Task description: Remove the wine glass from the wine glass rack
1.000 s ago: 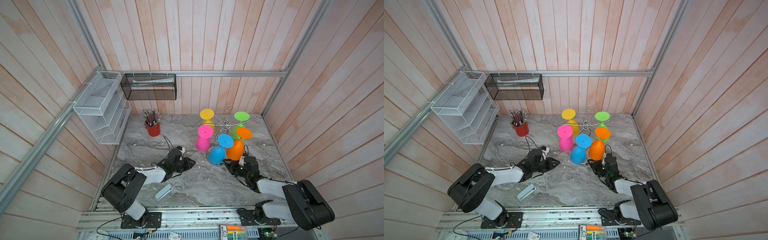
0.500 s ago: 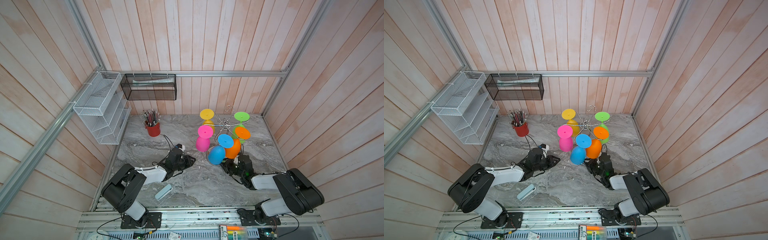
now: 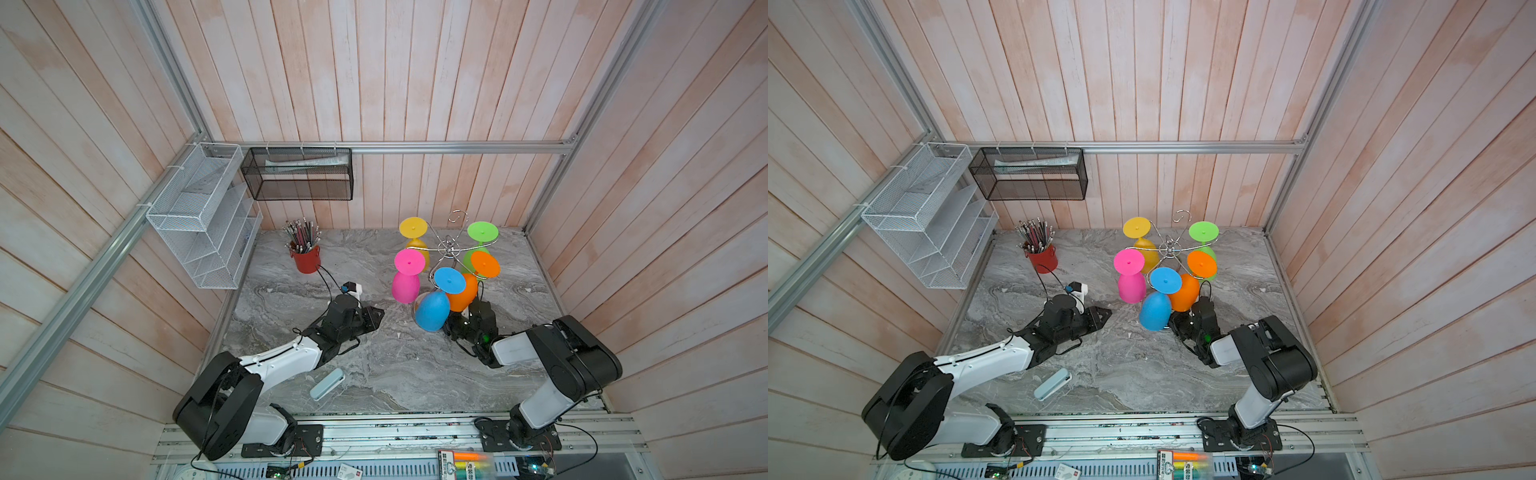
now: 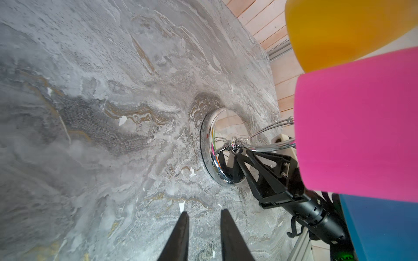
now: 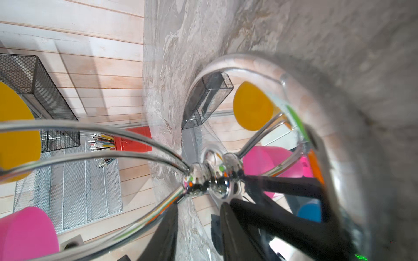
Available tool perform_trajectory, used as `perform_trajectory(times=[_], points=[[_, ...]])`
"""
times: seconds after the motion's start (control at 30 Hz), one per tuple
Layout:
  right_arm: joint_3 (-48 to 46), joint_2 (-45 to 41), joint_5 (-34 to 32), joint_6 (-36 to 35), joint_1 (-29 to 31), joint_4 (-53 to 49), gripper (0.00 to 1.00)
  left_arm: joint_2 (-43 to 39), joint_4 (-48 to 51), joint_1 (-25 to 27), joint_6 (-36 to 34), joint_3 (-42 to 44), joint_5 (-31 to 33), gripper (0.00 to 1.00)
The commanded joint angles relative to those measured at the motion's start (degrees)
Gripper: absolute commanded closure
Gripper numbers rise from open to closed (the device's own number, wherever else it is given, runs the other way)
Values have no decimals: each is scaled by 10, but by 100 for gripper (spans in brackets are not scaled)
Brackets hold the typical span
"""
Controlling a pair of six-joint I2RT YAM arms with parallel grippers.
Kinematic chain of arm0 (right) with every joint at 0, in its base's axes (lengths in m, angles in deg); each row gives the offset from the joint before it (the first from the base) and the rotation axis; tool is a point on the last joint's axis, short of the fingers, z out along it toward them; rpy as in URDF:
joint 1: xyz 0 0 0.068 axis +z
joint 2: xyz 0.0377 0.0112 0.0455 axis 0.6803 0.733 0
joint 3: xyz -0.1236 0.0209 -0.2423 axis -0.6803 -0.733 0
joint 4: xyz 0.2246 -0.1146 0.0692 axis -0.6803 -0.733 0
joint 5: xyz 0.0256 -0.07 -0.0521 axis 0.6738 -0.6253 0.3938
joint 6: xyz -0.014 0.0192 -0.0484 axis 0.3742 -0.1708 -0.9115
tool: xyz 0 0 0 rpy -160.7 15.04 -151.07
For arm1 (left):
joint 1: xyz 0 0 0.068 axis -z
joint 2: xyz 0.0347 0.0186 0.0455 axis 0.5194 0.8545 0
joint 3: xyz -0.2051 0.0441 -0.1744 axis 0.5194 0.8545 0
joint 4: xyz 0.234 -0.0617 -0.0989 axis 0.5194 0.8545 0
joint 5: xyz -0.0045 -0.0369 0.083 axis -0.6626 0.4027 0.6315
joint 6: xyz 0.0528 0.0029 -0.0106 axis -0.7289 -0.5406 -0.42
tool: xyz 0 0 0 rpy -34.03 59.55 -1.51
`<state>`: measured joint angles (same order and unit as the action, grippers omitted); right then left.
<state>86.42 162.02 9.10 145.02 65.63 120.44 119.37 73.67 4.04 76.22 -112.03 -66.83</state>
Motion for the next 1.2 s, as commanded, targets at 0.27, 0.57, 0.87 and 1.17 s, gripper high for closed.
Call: perform_trajectory(times=[0.27,0.57,0.87,1.17], points=[[70,81,-32,-6,-3,-21,66,-38,46,0,-26,21,34,73],[158,142,-32,-4,-4,-33,68,-67,73,-1,-33,21,57,73],[263,230,-62,63,25,-16,73,-85,117,-9,-40,18,83,73],[365,296,-129,129,58,-26,79,-134,130,-25,-35,53,99,73]])
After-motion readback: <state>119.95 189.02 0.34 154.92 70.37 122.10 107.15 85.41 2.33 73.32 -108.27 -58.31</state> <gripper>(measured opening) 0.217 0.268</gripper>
